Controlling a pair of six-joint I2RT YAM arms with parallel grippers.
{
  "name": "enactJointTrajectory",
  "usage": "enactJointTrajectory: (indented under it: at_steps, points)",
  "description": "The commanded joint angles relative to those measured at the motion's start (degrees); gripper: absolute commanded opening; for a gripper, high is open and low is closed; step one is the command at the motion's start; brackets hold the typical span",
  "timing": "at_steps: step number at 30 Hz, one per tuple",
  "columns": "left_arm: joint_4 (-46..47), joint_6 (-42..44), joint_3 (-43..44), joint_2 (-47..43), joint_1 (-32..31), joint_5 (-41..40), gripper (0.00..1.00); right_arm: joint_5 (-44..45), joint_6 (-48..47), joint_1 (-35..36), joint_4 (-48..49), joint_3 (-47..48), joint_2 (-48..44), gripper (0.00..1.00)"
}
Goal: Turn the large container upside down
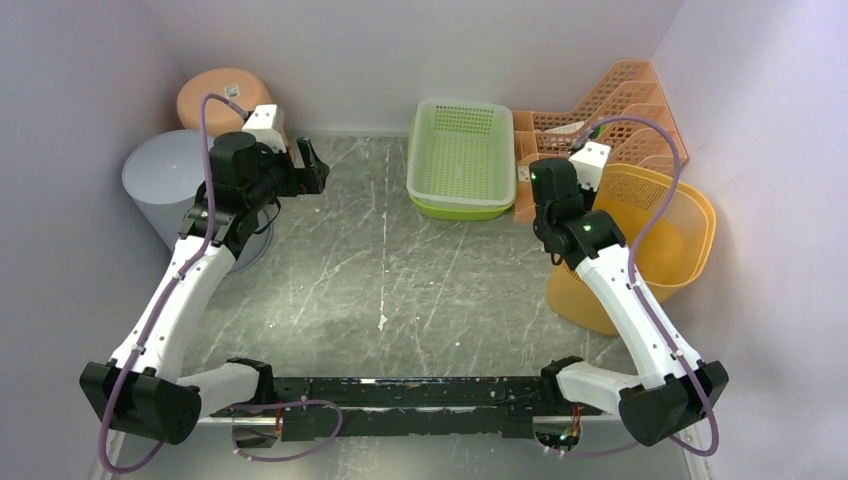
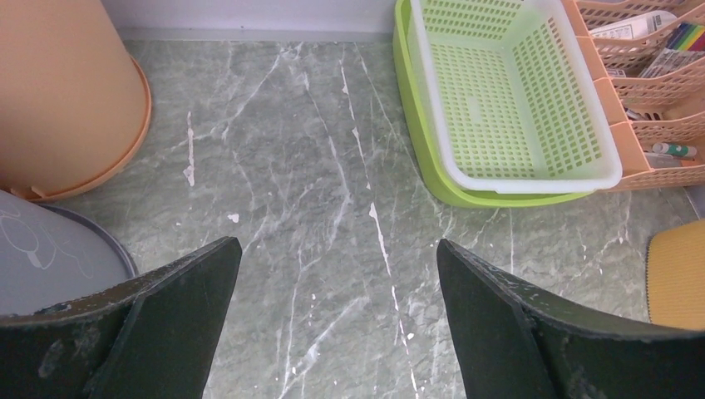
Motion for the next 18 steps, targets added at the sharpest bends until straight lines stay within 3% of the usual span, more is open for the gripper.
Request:
enactJointTrajectory:
  at_steps: [1,4,12,18]
  points:
    - [-2.2,1.4,5.5,-0.3,-0.4,1.4,1.0,-0.9,1.1,-0.1,-5.6,3.1,1.0,0.0]
    - [-5.3,2.5,9.6,0.3,-0.4,1.3,1.0,-4.1,0.6,-0.1,-7.7,8.8,0.4,0.0]
    - [-13.8,6.0,19.4,2.1,-0.3,-2.7,0.99,-23.6,-0.4,-0.1,-8.3,23.0,-0.8,0.0]
    - [-15.2,6.3,20.3,-0.2,-0.3,-5.3,1.0,-39.2,4.2,0.0,1.2,18.2,-2.9,0.0]
